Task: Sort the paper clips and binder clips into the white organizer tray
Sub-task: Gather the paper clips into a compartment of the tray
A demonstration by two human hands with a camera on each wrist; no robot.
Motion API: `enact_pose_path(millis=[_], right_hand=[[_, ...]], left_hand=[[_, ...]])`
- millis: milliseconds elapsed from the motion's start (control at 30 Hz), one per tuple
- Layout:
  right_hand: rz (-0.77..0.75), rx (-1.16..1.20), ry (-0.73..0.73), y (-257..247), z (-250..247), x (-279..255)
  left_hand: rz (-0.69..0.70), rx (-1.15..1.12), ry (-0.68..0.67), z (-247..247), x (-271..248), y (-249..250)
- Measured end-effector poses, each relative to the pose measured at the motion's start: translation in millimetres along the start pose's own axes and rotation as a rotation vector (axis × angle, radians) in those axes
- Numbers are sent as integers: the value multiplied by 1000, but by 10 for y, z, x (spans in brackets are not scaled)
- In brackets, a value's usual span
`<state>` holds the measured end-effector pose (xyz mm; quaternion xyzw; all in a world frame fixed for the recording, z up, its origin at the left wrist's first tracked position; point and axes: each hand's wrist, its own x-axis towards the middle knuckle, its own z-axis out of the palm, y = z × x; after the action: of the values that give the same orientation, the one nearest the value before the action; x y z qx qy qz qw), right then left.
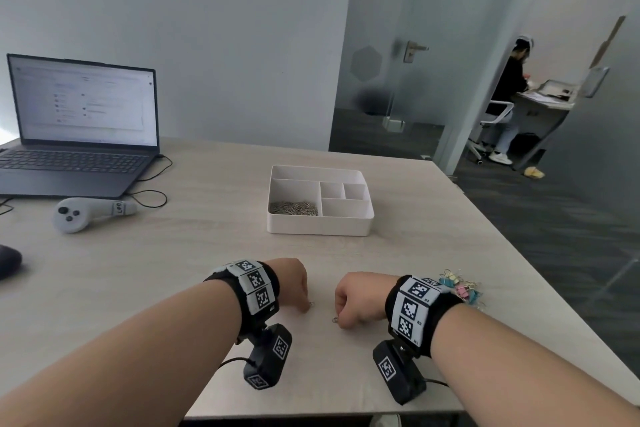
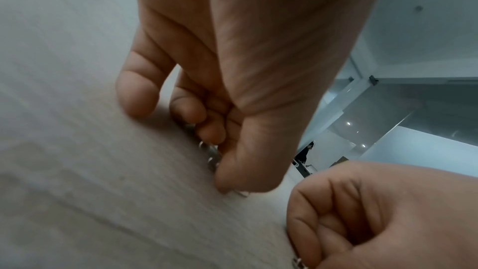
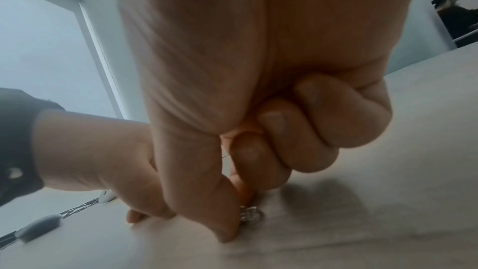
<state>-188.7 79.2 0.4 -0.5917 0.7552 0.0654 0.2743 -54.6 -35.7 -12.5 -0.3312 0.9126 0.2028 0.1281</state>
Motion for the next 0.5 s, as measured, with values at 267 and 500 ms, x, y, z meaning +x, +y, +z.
enact_pose_path(millis=[267, 500], right_hand=[[-42, -4, 29, -7, 64, 1], [-76, 109, 134, 43, 69, 35]], left_hand=[[45, -163, 18, 51, 2, -238], [34, -639, 59, 34, -31, -500]])
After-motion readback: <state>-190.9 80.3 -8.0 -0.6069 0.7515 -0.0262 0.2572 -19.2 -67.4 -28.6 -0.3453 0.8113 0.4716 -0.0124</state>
